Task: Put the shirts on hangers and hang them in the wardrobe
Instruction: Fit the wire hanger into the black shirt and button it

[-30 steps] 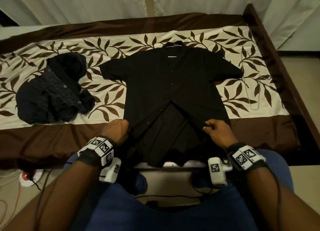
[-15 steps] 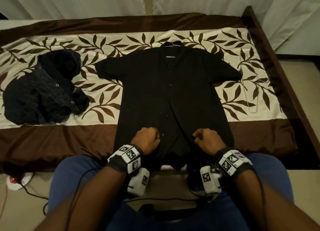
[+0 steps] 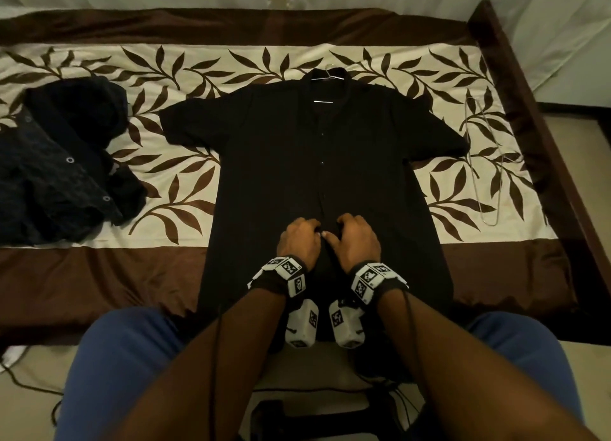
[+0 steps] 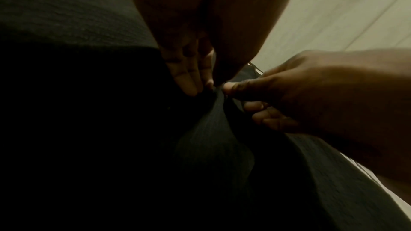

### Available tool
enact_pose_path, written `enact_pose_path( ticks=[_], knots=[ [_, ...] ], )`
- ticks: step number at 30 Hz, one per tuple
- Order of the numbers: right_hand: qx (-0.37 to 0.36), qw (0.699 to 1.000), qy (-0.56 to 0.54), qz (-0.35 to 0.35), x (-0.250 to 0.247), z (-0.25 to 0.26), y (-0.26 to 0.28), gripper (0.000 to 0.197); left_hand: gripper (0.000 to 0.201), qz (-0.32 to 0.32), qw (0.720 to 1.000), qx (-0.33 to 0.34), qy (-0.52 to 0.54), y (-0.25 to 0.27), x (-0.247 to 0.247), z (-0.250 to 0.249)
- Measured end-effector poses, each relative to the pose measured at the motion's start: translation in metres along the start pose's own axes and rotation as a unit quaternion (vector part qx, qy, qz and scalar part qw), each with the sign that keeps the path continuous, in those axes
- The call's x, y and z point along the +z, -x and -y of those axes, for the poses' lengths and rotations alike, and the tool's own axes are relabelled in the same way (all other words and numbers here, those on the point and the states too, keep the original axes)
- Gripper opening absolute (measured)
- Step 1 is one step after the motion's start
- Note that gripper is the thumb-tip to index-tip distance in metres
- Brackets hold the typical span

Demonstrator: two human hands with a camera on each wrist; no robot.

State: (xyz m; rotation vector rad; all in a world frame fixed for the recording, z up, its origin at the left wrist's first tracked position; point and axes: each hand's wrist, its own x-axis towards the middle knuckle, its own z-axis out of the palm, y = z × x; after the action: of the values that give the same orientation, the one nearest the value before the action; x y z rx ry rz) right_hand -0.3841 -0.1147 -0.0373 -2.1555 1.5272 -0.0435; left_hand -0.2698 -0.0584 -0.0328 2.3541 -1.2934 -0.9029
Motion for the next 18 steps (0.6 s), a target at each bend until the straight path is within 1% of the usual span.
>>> enact_pose_path(
  ticks=[2,4,7,11,14,16,18],
  knots=[
    [-0.006,1.000,0.020,0.003,-0.001,0.002,-0.006,0.042,0.027,-0.022,1.000,-0.019,0.013,-0.007,0.000,0.002],
    [-0.017,0.999,0.029,0.011,-0.003,0.003,-0.012,0.033,0.018,-0.045,0.998,-0.035,0.028,-0.012,0.000,0.006],
    [-0.022,1.000,-0.001,0.009,-0.008,0.001,-0.017,0.027,0.009,-0.056,0.997,-0.025,0.038,-0.012,0.002,0.011],
    [-0.004,0.993,-0.114,-0.015,-0.010,-0.007,-0.020,0.020,0.006,-0.074,0.996,0.007,0.048,-0.009,-0.001,0.012],
    [-0.002,0.977,-0.211,-0.023,-0.015,-0.012,-0.021,0.015,0.013,-0.068,0.993,0.007,0.100,-0.010,-0.008,0.012],
    [0.000,0.962,-0.273,-0.014,-0.019,-0.014,-0.020,0.022,0.015,-0.065,0.989,0.008,0.130,-0.010,-0.013,0.010],
    [-0.002,0.955,-0.297,-0.001,-0.022,-0.015,-0.022,0.026,0.018,-0.055,0.986,0.002,0.160,-0.011,-0.016,0.009]
  ],
)
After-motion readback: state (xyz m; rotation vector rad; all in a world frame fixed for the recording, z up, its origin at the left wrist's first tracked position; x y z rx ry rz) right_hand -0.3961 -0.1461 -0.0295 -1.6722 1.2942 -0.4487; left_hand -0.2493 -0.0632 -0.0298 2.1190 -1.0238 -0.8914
